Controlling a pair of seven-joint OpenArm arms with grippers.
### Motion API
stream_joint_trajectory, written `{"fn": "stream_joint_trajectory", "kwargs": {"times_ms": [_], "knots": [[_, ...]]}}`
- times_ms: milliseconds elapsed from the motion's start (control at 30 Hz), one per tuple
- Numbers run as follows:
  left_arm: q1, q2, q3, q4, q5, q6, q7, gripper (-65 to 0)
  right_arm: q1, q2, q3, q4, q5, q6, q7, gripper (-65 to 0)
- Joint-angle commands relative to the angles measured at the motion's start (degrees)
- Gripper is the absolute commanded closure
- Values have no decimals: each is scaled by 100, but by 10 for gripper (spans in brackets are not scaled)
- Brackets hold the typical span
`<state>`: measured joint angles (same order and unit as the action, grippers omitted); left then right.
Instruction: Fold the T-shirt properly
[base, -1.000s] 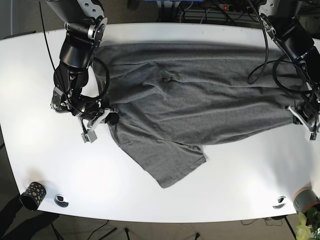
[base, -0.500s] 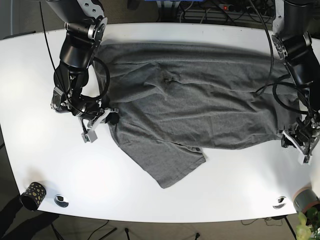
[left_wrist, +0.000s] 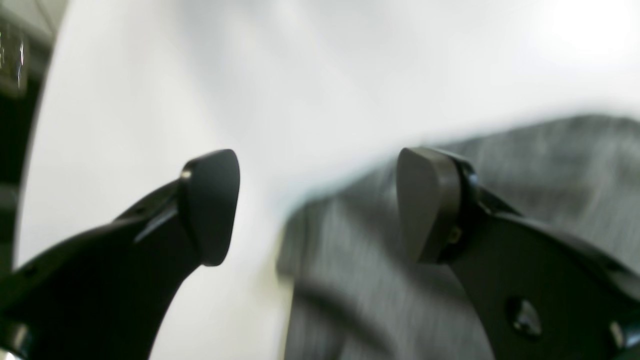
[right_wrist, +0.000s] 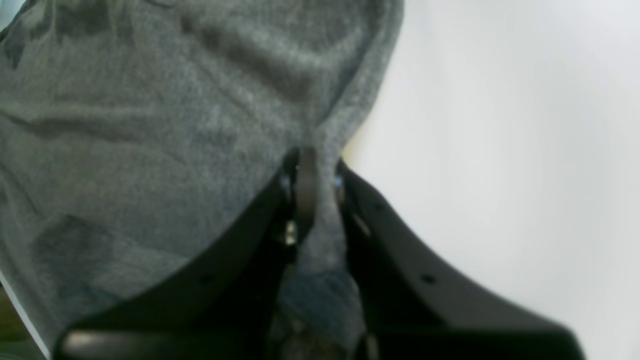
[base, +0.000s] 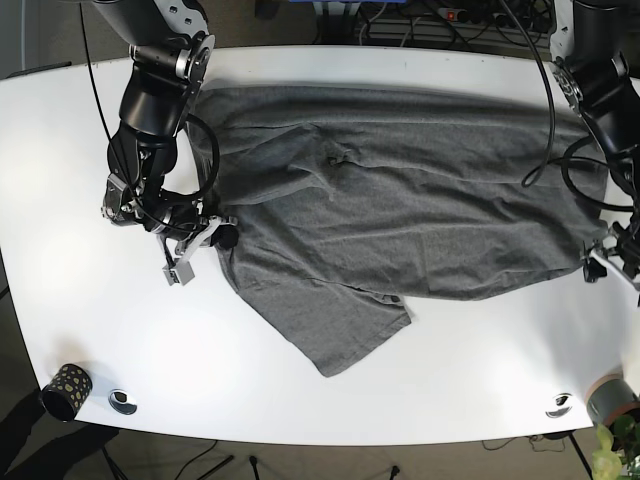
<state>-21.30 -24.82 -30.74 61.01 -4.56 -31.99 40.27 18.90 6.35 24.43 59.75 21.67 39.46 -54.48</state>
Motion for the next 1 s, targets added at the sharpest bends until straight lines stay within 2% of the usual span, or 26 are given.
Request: {"fn": "stream_joint_trajectory", "kwargs": {"times_ms": [0,333,467,633,700,867,967], "knots": [[7,-116,-183,180,-50,-129,-84,-458,137,55,6,113,114,54,81,0],[605,-98,-834,136,-50,-181,83,-458,137,55,6,113,114,54,81,0],[640,-90,-834,-110,-94,-190,74,-460,137,55,6,113,114,54,81,0],[631,-134,-790,-778,-762,-190,-93,-458,137,55,6,113,114,54,81,0],[622,-134,-693,-866,-894,-181,-190,-458,137,55,6,113,114,54,81,0],[420,-107,-236,-866,-990,-181,-172,-458,137,55,6,113,114,54,81,0],[341,-81,-201,-875,-1026,-181,-172,-458,137,55,6,113,114,54,81,0]]}}
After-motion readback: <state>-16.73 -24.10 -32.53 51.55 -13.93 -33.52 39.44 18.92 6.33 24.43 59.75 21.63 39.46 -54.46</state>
